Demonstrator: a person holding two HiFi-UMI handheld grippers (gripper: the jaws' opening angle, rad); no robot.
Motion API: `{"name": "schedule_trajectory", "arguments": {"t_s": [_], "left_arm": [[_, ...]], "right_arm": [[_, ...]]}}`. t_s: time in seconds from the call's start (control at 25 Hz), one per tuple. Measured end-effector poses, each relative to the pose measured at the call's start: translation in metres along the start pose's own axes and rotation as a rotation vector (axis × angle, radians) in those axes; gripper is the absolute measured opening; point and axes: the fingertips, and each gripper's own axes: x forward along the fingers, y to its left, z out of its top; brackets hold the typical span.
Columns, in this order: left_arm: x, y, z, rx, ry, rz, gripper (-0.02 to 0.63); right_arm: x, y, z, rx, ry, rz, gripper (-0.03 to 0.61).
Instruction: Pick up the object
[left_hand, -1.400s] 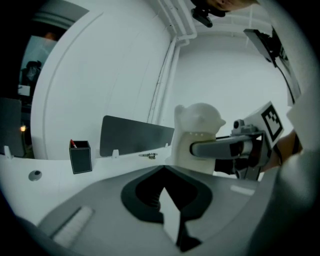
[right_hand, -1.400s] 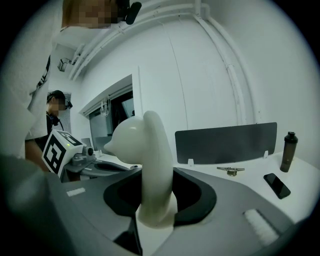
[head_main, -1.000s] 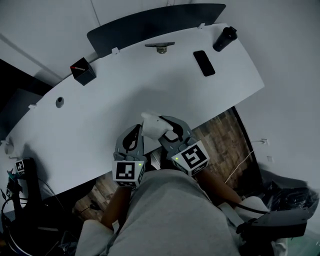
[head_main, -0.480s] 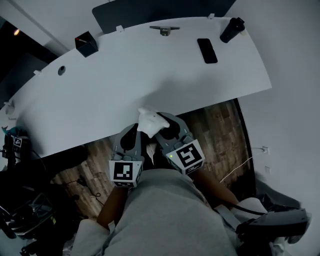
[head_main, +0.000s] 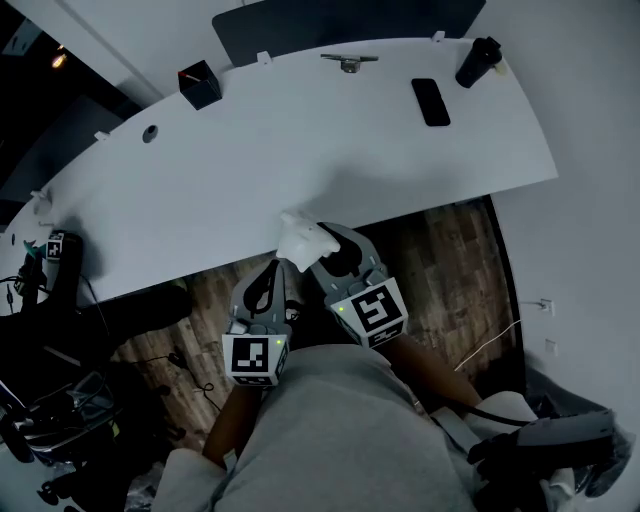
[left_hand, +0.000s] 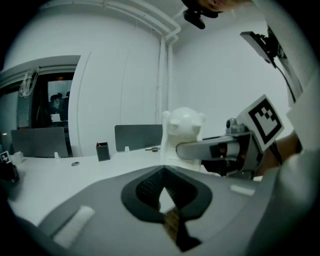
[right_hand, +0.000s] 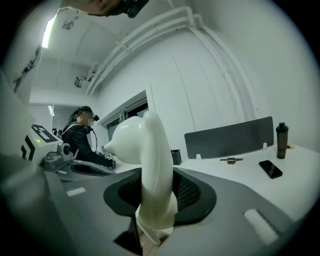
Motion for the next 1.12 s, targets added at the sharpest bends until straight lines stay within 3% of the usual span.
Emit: {"name": "schedule_trajectory", "arguments": {"t_s": [0.48, 0.76, 1.12], "left_arm": [[-0.055, 0.042, -0.002, -0.076, -0.081, -0.026, 0.0], [-0.063, 0.034, 0.004, -0.075, -0.144, -0.091, 0.0], [-0.062, 0.034, 0.024, -0.072, -0.193, -0.045, 0.0]], "right_arm": [[-0.009, 0.064, 0.007, 0.036, -0.041, -0.074, 0.146], [-0.023, 0.073, 0.006, 0.008, -0.04, -0.153, 0.144], [-0.024, 0.072, 0.023, -0.028, -0.067, -0.117, 0.144]]}}
